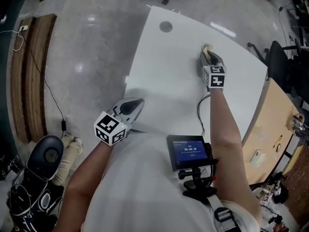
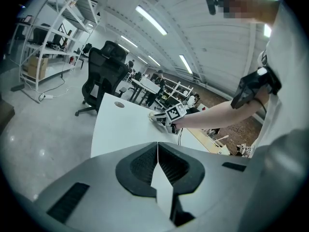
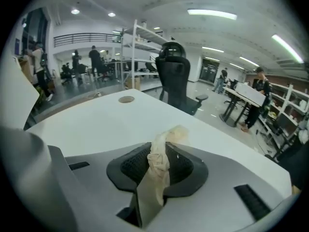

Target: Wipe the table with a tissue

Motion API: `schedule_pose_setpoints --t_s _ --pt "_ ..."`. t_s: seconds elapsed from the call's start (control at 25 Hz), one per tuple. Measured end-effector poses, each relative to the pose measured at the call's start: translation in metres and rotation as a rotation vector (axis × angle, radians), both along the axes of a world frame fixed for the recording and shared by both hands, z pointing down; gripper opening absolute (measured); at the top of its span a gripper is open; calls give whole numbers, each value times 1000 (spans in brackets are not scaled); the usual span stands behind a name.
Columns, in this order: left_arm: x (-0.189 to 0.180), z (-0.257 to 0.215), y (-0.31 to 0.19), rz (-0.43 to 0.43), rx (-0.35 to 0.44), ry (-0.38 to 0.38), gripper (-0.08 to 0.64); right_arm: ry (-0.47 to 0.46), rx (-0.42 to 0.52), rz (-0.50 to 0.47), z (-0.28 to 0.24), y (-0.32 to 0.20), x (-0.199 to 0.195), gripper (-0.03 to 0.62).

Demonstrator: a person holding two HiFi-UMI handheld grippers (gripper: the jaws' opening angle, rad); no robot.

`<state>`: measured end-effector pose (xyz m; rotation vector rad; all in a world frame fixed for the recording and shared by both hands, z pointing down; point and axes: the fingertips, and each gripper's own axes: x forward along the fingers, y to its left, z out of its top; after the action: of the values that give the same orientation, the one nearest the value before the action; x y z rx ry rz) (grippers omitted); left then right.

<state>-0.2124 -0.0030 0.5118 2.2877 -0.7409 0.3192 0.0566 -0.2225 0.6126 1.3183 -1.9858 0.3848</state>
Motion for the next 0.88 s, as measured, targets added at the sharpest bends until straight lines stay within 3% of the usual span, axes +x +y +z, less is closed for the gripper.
schedule_pose_setpoints --t_s 0.2,0.36,0.48,0.6,0.68,0.88 --pt "11 -2 1 23 8 -3 8 124 8 -406 0 22 -123 87" --pt "21 -8 2 31 20 -12 8 133 18 -678 0 62 -212 87" --pt "29 -12 6 36 26 -22 8 86 -9 -789 1 91 -238 89" --pt "35 -12 13 41 29 -34 8 51 -43 -913 -1 121 -236 89" --pt "40 -10 18 38 27 -41 8 42 -29 -938 -6 137 -223 89" --pt "63 -8 27 28 38 -44 8 -83 -2 -726 -26 143 -160 89"
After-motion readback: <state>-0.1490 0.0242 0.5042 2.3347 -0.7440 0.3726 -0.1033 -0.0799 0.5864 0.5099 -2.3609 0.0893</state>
